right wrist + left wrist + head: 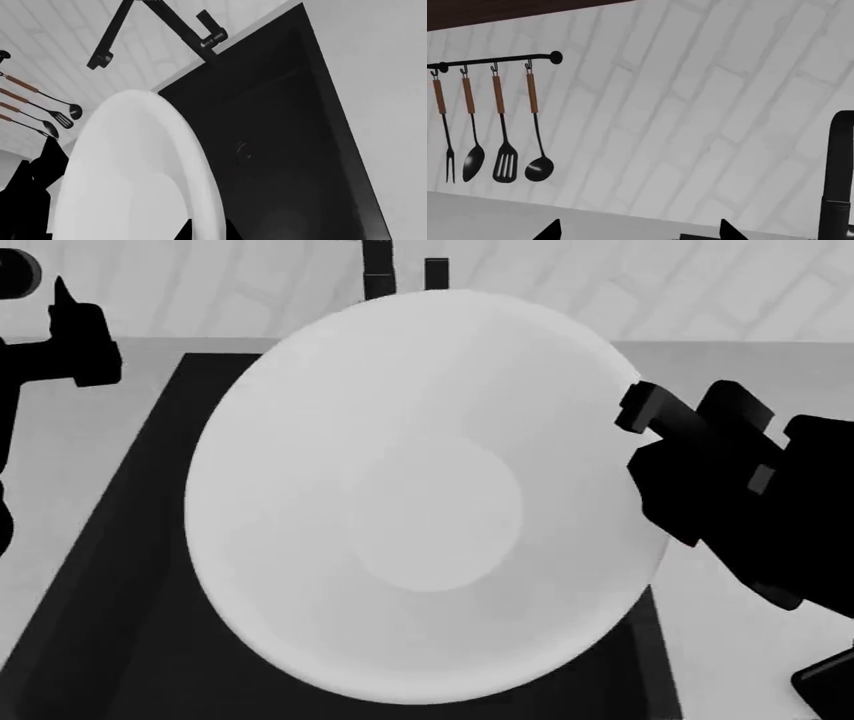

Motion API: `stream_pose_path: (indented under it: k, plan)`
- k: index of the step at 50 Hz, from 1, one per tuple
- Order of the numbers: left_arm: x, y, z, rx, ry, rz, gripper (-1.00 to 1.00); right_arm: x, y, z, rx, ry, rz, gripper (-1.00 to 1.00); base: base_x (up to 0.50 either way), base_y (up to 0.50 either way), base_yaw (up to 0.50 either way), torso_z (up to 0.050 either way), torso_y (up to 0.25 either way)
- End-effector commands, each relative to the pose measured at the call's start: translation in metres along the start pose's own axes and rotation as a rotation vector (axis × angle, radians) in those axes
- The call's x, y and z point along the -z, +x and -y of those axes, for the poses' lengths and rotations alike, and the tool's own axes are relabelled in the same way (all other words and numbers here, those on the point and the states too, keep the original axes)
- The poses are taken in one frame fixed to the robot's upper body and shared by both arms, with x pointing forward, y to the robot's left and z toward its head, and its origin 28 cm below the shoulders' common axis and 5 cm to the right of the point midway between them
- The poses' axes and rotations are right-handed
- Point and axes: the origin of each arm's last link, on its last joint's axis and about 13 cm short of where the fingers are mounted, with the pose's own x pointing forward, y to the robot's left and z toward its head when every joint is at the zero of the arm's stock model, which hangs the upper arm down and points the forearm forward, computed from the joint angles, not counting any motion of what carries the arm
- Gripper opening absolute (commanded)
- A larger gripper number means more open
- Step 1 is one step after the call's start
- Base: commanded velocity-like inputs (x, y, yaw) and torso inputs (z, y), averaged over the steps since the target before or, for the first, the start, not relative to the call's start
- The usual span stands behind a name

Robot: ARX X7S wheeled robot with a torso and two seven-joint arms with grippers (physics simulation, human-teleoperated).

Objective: Move the fresh-baked cupcake off the tray onto the counter, and place the bowl used for mixing into the sink.

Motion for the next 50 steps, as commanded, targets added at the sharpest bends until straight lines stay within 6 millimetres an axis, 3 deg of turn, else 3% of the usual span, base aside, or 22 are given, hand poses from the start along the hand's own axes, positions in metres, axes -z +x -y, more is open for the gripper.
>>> stream_pose_path:
  k: [1,10,17,39,50]
  plan:
    - [-0.0004,0.0005,-0.0006,0.000,0.000,0.002,1.00,-0.0020,0.0017,0.0024,0.006,0.027,0.021,-1.00,0.00,0.11,0.00,0.000,0.000]
    - [-0.0007,0.0013,0.0000,0.002,0.002,0.002,1.00,-0.0021,0.0043,0.0030,0.005,0.013,0.015,-1.00,0.00,0.00,0.00,0.000,0.000]
    - [-0.0007,0.0009,-0.0002,0.001,0.002,0.003,1.00,-0.0021,0.0035,0.0034,0.004,0.012,0.026,-1.00,0.38,0.10,0.00,0.000,0.002]
    - [0.0011,0.0002,-0.0004,0.001,0.005,-0.002,1.00,0.0000,0.0067,0.0053,0.020,-0.006,0.017,-1.00,0.00,0.00,0.00,0.000,0.000]
    - [0.0016,0.0005,0.0002,0.003,0.005,-0.004,1.00,-0.0008,0.0065,0.0072,0.022,0.016,0.035,-1.00,0.00,0.23,0.00,0.000,0.000]
